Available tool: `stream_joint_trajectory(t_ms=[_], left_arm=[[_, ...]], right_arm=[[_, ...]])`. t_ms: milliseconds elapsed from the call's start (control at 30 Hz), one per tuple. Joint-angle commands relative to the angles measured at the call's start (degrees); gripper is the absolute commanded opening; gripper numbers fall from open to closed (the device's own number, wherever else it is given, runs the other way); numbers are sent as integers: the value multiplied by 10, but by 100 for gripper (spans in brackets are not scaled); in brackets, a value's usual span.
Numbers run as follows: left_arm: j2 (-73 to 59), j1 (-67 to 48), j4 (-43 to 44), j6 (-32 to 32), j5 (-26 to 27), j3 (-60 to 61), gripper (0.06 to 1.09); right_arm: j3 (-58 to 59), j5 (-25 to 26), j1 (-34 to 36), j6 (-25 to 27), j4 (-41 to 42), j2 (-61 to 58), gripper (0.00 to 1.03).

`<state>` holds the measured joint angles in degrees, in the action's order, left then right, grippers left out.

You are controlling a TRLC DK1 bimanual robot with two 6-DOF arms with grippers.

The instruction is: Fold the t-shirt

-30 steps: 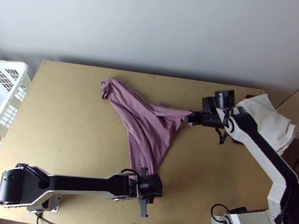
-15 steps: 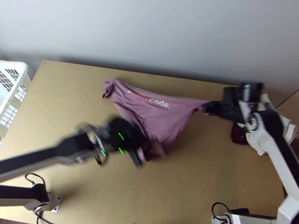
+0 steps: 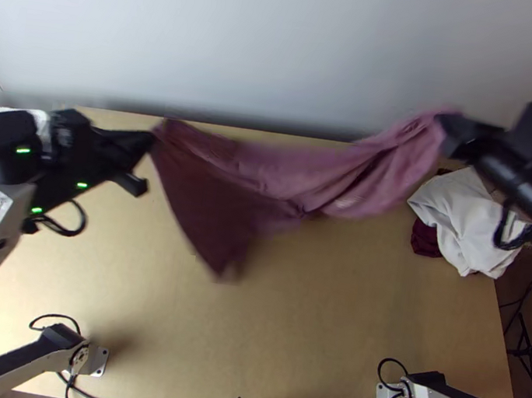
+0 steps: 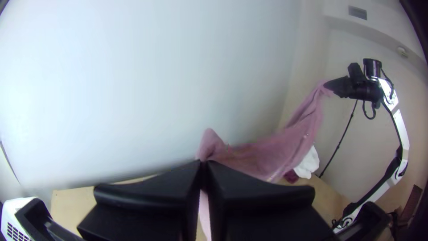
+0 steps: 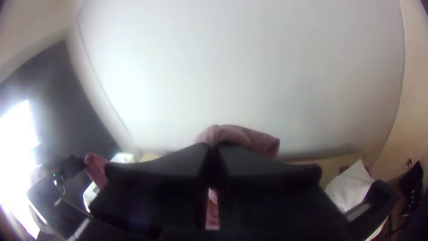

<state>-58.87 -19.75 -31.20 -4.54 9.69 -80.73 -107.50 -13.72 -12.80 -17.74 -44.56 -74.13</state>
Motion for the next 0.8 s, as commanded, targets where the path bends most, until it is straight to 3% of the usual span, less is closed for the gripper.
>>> stream_joint_trajectory(t_ms=[0,300,633,767], left_arm=[[58,83,10,-8,3,-36,18],[182,108,33,-27,-4,17,14],[305,141,52,-14,-6,60,12],[323,168,49,-12,-6,40,10]], right_arm=[[-120,55,-5,-59,39,1,3],[-207,61,-64,-83,-5,19,3],[-212,-80,-26,-132,-74,120,3],[-234,-87,-14,-138,-91,144,3]])
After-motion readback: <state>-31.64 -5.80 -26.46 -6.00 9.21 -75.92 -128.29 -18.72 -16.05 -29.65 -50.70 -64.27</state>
